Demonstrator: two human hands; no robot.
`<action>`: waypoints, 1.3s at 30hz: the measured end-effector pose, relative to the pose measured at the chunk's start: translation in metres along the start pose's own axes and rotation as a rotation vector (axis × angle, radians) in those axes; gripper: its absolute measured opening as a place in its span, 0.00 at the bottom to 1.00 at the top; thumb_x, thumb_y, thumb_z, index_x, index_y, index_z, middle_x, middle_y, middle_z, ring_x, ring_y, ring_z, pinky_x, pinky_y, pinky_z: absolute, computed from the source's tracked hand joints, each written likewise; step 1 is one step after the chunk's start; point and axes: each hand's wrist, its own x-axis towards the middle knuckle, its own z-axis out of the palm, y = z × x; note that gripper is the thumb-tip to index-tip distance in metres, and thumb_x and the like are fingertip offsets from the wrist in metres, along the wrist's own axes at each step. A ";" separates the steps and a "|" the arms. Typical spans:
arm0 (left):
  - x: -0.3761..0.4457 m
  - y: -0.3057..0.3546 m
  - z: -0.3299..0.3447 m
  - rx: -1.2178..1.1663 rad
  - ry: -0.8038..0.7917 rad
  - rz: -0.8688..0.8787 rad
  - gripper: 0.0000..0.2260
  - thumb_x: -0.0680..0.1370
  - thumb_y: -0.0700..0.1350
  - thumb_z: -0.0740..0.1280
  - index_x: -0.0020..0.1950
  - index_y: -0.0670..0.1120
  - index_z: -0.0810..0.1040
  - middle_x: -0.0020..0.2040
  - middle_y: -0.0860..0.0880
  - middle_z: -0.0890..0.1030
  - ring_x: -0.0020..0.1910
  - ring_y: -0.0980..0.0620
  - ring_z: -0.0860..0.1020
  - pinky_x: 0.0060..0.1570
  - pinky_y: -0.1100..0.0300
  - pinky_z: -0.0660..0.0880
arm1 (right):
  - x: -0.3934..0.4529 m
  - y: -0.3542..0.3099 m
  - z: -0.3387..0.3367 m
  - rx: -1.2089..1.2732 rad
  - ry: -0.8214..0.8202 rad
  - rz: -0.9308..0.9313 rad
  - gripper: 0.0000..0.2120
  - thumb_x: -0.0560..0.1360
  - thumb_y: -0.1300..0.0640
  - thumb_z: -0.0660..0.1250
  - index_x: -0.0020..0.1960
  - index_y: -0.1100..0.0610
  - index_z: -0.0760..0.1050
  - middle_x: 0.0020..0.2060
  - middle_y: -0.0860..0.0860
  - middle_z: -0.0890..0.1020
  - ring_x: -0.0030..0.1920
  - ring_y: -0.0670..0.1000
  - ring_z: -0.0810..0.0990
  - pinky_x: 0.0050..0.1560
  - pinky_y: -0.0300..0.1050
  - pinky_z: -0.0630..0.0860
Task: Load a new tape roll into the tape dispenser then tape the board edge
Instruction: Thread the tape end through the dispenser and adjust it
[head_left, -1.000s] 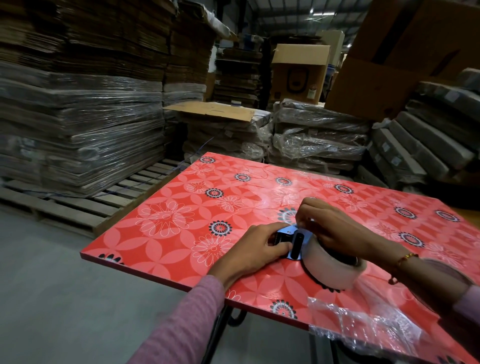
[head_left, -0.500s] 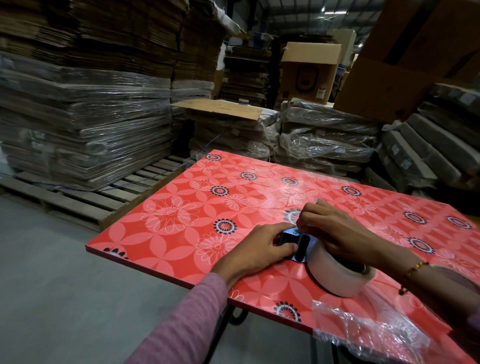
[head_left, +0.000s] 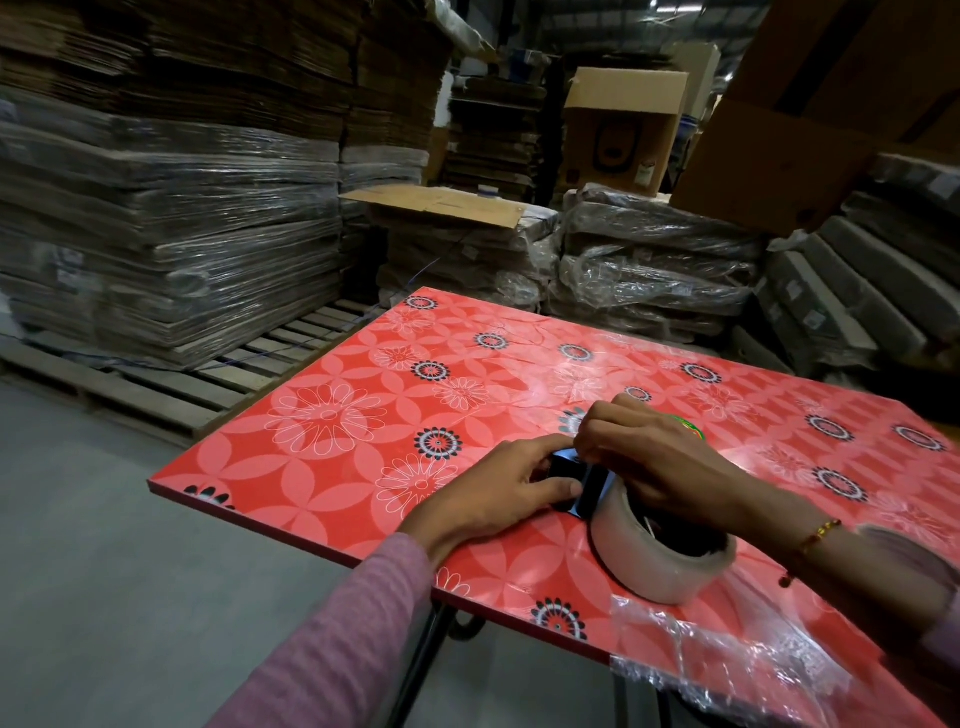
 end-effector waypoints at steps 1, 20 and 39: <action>0.000 0.000 0.000 -0.001 -0.001 0.003 0.20 0.78 0.48 0.67 0.69 0.57 0.73 0.55 0.46 0.84 0.55 0.48 0.82 0.60 0.42 0.75 | -0.001 0.000 0.000 0.014 -0.001 -0.003 0.14 0.83 0.54 0.54 0.49 0.56 0.76 0.44 0.51 0.76 0.43 0.52 0.70 0.43 0.46 0.68; -0.007 0.008 0.009 0.237 0.170 0.133 0.15 0.78 0.46 0.66 0.64 0.52 0.77 0.45 0.50 0.84 0.36 0.61 0.75 0.40 0.62 0.70 | -0.002 -0.005 -0.002 0.180 0.034 0.085 0.09 0.82 0.54 0.63 0.50 0.56 0.80 0.45 0.49 0.78 0.45 0.53 0.75 0.46 0.52 0.74; -0.012 0.021 0.016 0.416 0.319 0.144 0.18 0.75 0.50 0.60 0.61 0.45 0.77 0.49 0.43 0.84 0.47 0.42 0.80 0.46 0.48 0.75 | -0.062 -0.056 -0.007 0.197 -0.045 0.574 0.47 0.66 0.26 0.64 0.79 0.45 0.57 0.71 0.42 0.69 0.69 0.46 0.69 0.70 0.46 0.69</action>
